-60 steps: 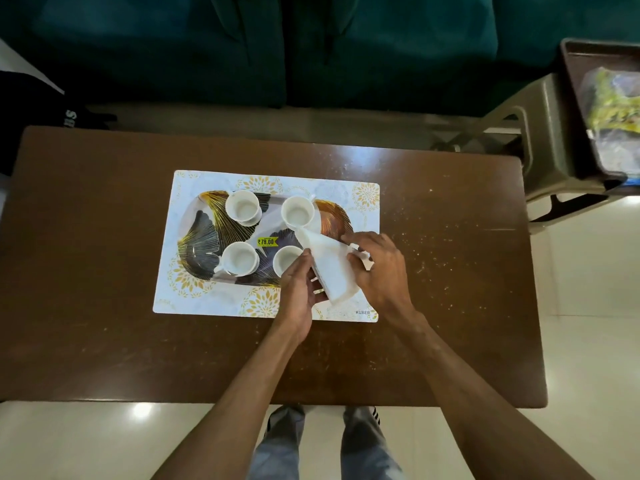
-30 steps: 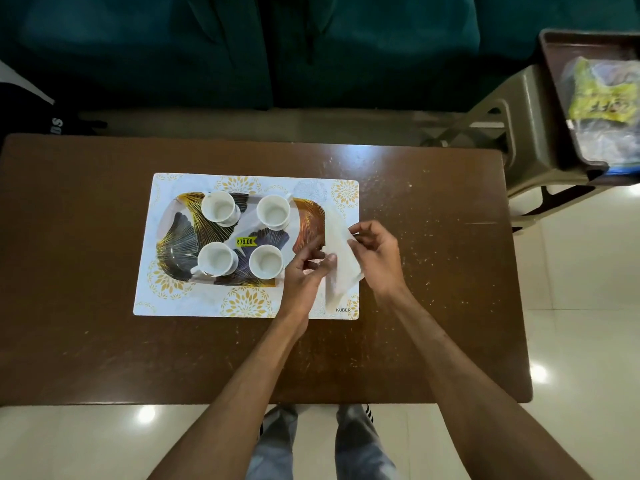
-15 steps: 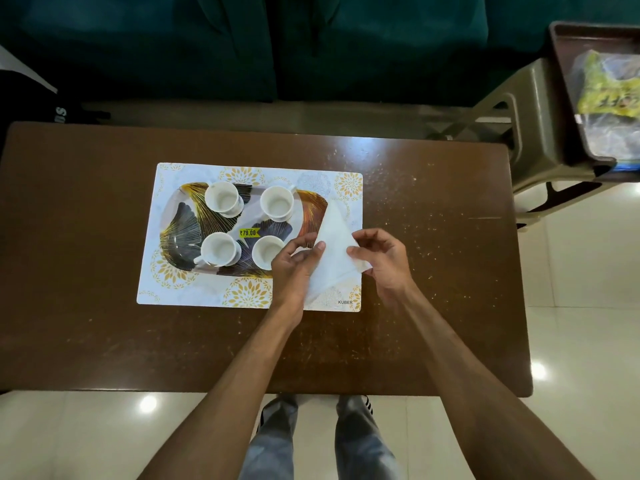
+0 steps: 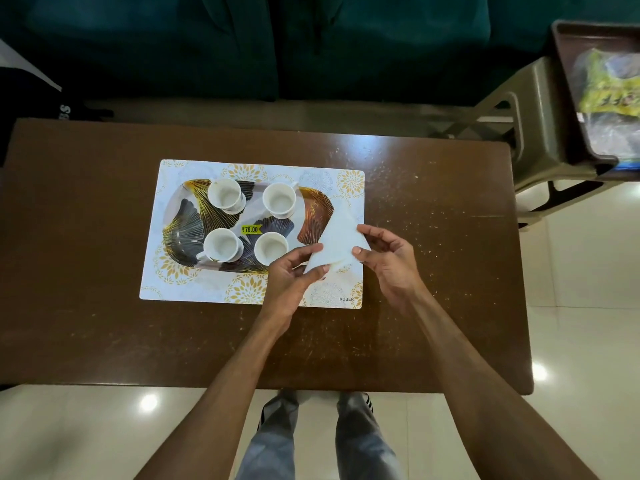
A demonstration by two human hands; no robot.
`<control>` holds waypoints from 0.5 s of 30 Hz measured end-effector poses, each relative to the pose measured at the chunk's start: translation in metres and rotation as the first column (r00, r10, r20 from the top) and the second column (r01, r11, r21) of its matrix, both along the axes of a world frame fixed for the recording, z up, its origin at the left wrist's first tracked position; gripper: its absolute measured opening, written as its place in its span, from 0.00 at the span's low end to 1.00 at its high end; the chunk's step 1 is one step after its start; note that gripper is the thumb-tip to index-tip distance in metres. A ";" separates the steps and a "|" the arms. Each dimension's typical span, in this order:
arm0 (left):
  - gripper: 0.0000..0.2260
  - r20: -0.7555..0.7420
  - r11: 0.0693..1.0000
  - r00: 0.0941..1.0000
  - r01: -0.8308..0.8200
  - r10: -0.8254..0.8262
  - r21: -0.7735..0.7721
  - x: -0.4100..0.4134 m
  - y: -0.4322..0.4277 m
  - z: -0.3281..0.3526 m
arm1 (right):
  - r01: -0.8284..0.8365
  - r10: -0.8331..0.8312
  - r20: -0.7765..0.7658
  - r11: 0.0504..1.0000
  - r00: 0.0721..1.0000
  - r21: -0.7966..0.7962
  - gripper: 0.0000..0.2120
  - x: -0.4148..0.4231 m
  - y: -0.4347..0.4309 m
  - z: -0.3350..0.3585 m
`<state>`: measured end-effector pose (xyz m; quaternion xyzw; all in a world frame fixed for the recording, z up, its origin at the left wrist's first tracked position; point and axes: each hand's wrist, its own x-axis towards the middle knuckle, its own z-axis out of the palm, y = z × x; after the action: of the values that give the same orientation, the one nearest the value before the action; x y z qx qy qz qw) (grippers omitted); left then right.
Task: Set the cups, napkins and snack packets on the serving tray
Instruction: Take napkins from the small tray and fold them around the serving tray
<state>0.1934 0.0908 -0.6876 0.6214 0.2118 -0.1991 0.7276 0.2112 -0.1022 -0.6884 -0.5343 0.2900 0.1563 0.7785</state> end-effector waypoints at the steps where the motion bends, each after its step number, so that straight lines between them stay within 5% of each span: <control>1: 0.16 0.005 1.000 1.000 -0.023 0.023 0.009 0.000 -0.001 -0.001 | -0.005 0.005 -0.001 1.000 1.000 0.009 0.22 -0.001 0.000 0.000; 15: 0.08 -0.112 0.898 0.893 -0.440 0.436 -0.011 -0.011 -0.017 -0.006 | -0.094 0.099 0.017 0.975 0.995 -0.203 0.22 -0.018 0.003 -0.011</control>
<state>0.1827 0.0734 -0.6939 0.5331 0.3809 -0.0669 0.7525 0.1929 -0.0991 -0.6991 -0.6259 0.2676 0.1565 0.7157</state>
